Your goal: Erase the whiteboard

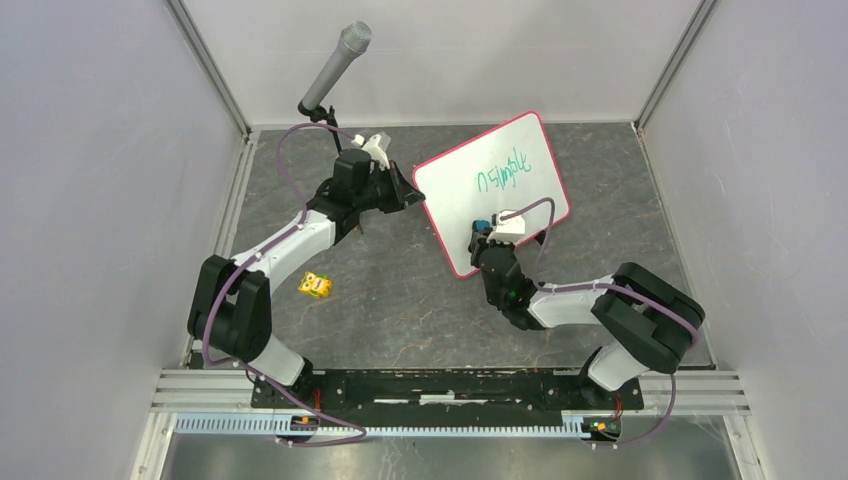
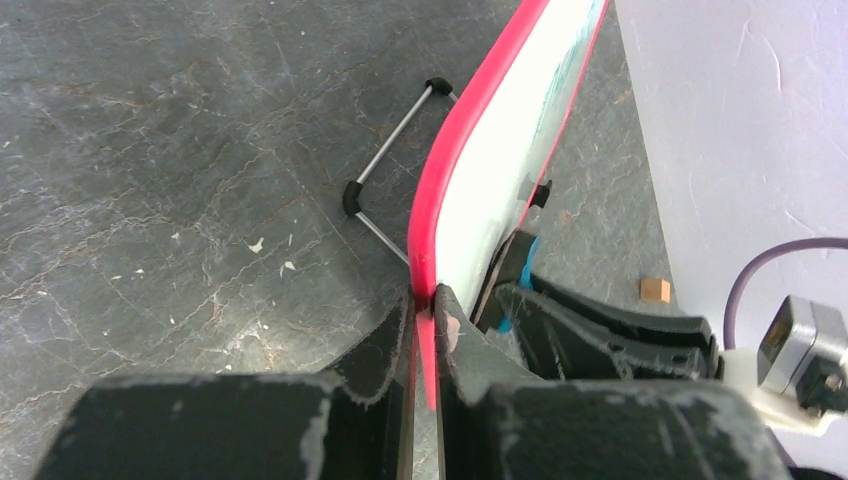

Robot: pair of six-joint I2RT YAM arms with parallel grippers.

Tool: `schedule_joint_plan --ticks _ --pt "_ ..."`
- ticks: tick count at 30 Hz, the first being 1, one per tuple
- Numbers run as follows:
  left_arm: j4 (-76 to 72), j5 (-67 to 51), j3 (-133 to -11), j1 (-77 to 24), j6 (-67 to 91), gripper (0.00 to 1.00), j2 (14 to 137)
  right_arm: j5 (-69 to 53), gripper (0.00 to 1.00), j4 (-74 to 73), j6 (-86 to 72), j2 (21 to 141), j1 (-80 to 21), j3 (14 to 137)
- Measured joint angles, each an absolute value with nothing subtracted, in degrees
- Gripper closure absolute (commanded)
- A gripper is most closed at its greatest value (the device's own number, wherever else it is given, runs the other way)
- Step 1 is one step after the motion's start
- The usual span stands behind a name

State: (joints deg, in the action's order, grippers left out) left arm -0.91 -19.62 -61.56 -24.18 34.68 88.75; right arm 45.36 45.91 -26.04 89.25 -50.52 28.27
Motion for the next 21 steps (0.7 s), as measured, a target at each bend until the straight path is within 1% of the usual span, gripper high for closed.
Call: schedule_joint_plan --ticks 8,10,14,18,21 --pt "-0.9 -20.0 -61.6 -24.5 34.7 0.95 88.7 46.6 0.81 45.1 -28.9 85.1 -41.0 24.8" --pt "-0.9 -20.0 -61.6 -24.5 34.7 0.95 88.7 46.4 0.81 44.3 -29.5 85.2 -40.5 24.5" --pt "-0.9 -20.0 -61.6 -24.5 34.7 0.95 88.7 44.8 0.82 43.9 -29.7 87.2 -42.9 25.8" --pt "-0.9 -19.6 -61.6 -24.2 34.7 0.95 88.7 45.1 0.81 45.0 -27.9 89.8 -48.7 28.7" --pt "-0.9 -19.6 -61.6 -24.1 34.7 0.95 88.7 44.7 0.81 47.7 -25.9 90.7 -51.2 29.5"
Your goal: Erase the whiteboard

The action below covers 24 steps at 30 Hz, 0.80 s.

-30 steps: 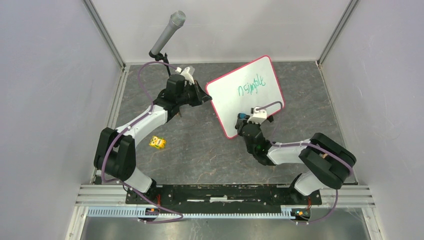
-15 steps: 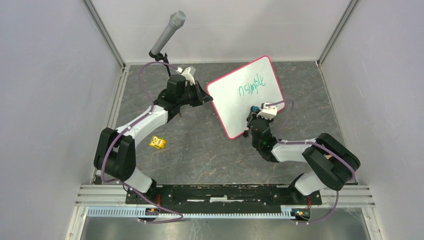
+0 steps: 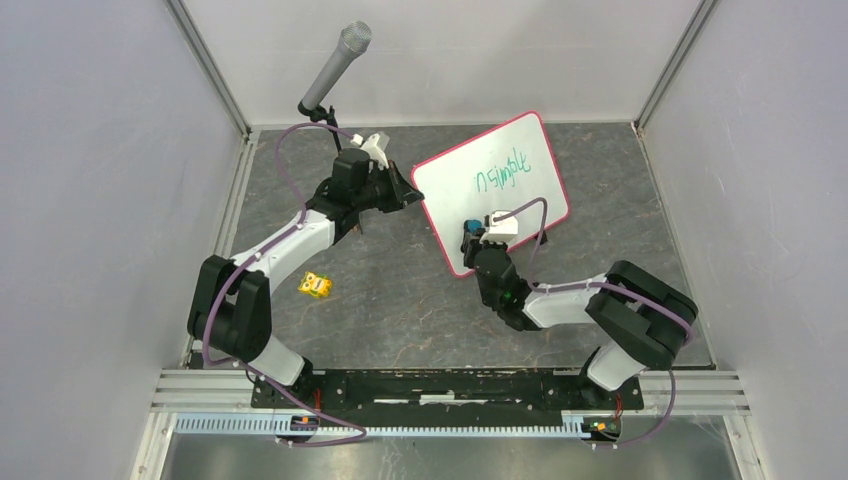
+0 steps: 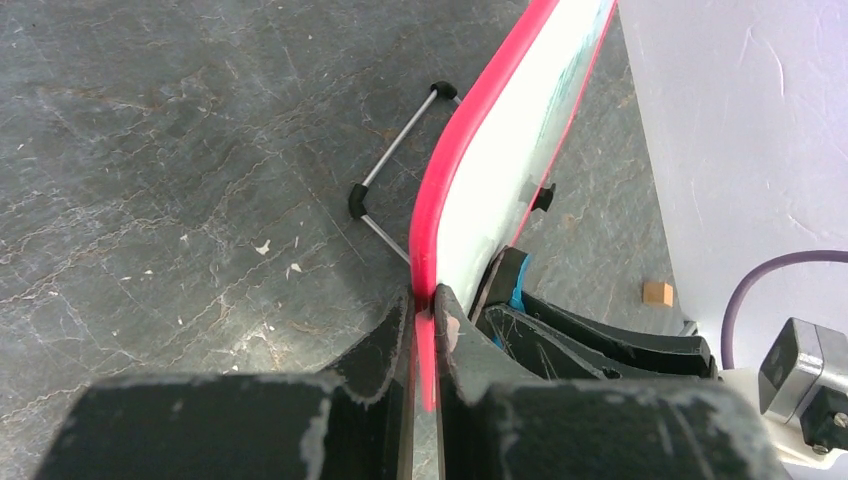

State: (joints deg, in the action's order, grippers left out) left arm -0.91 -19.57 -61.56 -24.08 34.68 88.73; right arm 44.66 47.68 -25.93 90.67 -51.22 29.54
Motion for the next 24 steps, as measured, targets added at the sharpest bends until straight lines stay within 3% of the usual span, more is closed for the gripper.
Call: schedule_joint_plan --ticks 5,12,24 --pt "-0.9 -19.8 -61.6 -24.3 34.7 0.95 88.7 45.0 0.81 48.4 -25.2 90.1 -49.6 29.0" --pt "-1.0 -20.1 -61.6 -24.5 34.7 0.95 88.7 45.1 0.81 46.7 -29.9 85.1 -39.8 22.5" --pt "-1.0 -19.0 -61.6 -23.7 34.7 0.95 88.6 44.3 0.81 49.7 -25.9 91.3 -49.6 28.0"
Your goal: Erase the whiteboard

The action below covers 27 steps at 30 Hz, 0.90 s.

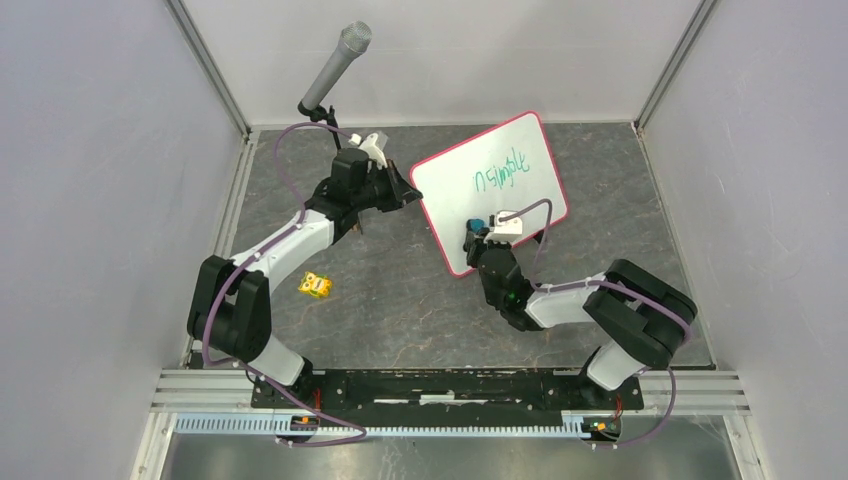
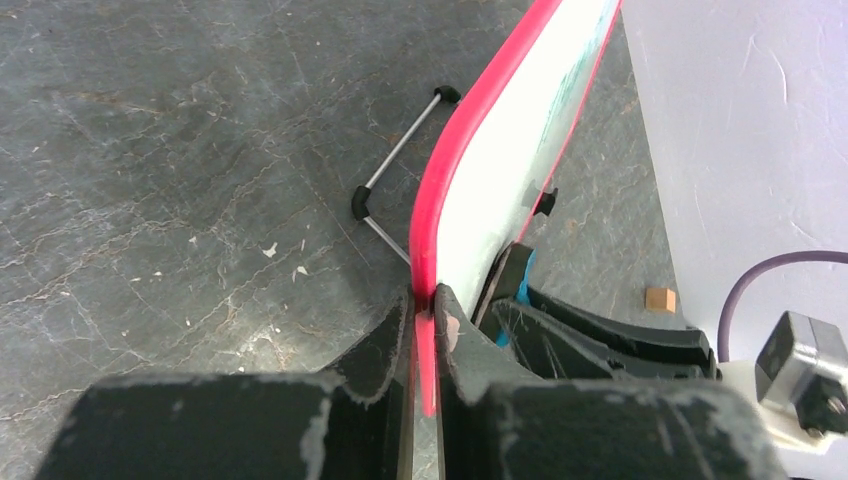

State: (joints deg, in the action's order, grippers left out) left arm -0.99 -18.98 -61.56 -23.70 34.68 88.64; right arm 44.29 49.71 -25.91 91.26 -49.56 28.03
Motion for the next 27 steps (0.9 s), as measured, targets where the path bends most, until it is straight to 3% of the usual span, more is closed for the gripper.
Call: schedule_joint_plan --ticks 5,12,27 --pt "-1.0 -19.8 -61.6 -24.1 34.7 0.95 88.6 39.7 0.81 55.2 -24.1 90.0 -48.6 26.5" --pt "-1.0 -19.9 -61.6 -24.4 34.7 0.95 88.6 41.8 0.81 50.0 -27.3 88.9 -42.2 26.3" --pt "-0.9 -18.5 -61.6 -23.7 34.7 0.95 88.5 46.9 0.81 46.9 -26.2 91.9 -50.9 30.9"
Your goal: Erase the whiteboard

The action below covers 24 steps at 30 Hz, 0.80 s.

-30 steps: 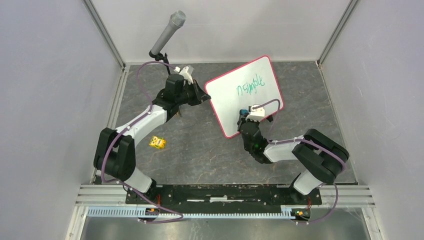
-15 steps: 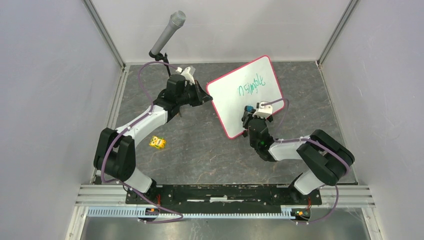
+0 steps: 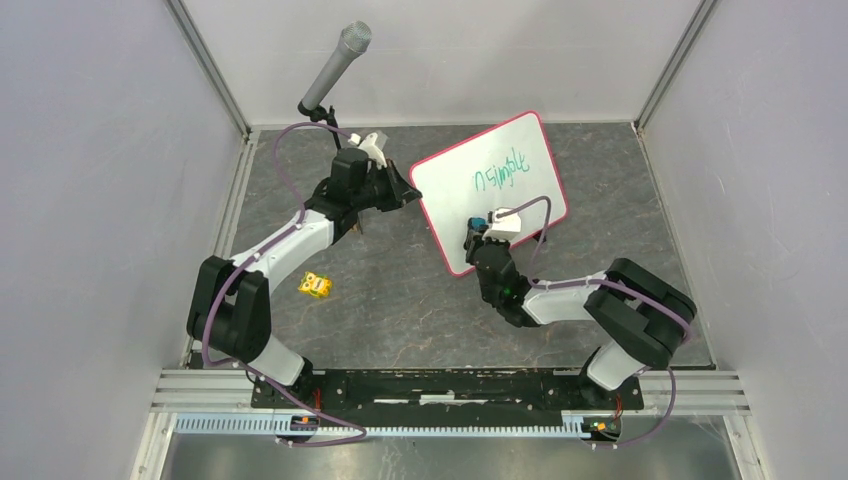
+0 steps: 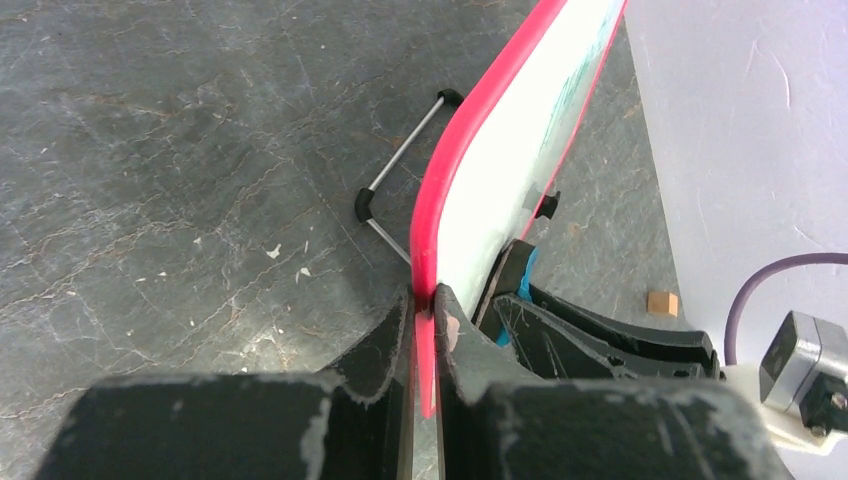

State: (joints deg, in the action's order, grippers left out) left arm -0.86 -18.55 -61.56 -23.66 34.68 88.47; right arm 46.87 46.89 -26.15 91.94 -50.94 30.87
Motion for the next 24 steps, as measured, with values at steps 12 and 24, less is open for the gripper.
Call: schedule_joint_plan --ticks 12,24 --pt "-0.9 -19.4 -61.6 -24.4 34.7 0.95 88.4 46.5 0.81 44.6 -30.7 89.9 -46.4 27.7" --pt "-0.8 -18.8 -61.6 -23.9 34.7 0.95 88.4 47.8 0.81 44.5 -28.0 90.7 -51.3 30.1"
